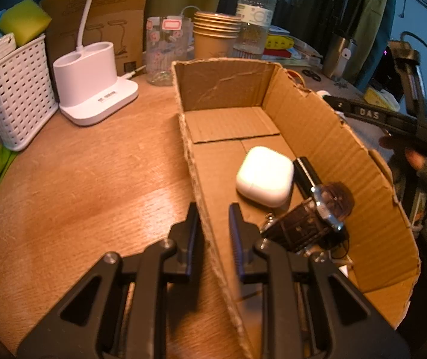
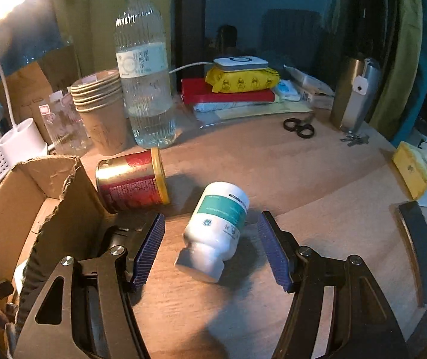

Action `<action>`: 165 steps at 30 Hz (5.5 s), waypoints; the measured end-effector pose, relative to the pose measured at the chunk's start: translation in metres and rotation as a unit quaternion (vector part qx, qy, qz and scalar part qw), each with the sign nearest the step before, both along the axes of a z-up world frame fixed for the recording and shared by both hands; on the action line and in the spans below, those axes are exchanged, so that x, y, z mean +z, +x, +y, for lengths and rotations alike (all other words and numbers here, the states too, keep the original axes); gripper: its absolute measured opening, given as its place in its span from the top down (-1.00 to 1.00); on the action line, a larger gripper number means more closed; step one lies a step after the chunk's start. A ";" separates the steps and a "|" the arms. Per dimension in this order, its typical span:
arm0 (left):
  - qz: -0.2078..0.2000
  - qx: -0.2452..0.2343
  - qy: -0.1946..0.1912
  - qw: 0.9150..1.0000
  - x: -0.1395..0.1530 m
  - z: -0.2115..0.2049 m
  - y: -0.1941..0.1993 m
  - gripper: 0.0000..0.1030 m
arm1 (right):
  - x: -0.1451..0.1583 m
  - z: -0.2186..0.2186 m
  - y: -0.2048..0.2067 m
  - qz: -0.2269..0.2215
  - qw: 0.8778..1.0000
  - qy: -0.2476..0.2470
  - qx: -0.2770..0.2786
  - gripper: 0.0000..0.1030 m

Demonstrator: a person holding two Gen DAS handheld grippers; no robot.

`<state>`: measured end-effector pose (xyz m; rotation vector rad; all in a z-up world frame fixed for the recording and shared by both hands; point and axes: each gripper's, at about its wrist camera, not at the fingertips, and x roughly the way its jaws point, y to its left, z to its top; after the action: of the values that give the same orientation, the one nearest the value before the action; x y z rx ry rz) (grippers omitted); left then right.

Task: Organize rigid objects
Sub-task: 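Move the right gripper back to the white pill bottle, then close the right gripper on the white pill bottle and lift it, then carry the pill bottle into the cardboard box and open the right gripper, then move the right gripper back toward the black car key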

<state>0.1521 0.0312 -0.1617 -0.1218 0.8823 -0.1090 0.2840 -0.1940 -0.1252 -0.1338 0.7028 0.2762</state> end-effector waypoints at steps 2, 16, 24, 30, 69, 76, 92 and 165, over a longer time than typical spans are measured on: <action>0.000 0.000 0.000 1.000 0.000 0.000 0.000 0.59 | -0.002 0.000 0.005 0.002 1.000 -0.005 -0.003 -0.31; 0.000 0.000 -0.001 1.000 0.000 0.001 0.000 0.59 | -0.019 -0.007 0.025 0.042 0.999 0.006 -0.011 -0.08; 0.000 0.000 -0.001 1.000 0.000 0.001 0.000 0.59 | -0.017 -0.008 0.022 0.030 0.999 0.011 -0.013 -0.03; 0.000 0.000 -0.001 1.000 0.000 0.001 0.000 0.59 | -0.010 -0.011 0.008 0.010 1.000 0.023 -0.010 0.00; 0.000 0.000 -0.001 1.000 0.000 0.001 0.000 0.59 | 0.075 0.042 -0.102 -0.088 0.981 0.094 0.144 0.02; 0.000 0.000 -0.002 1.000 0.000 0.002 0.000 0.59 | 0.062 0.062 -0.101 -0.069 0.980 0.084 0.169 0.02; 0.000 0.000 -0.002 1.000 0.000 0.002 0.000 0.59 | 0.030 0.086 -0.087 -0.027 0.983 0.042 0.176 0.02; -0.006 0.040 -0.005 0.999 0.001 0.015 -0.004 0.59 | -0.030 0.053 -0.021 0.077 0.993 0.019 0.092 -0.12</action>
<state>0.1484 0.0457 -0.1605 -0.1664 0.8632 -0.0389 0.2632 -0.1407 -0.1550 -0.1420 0.8391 0.4811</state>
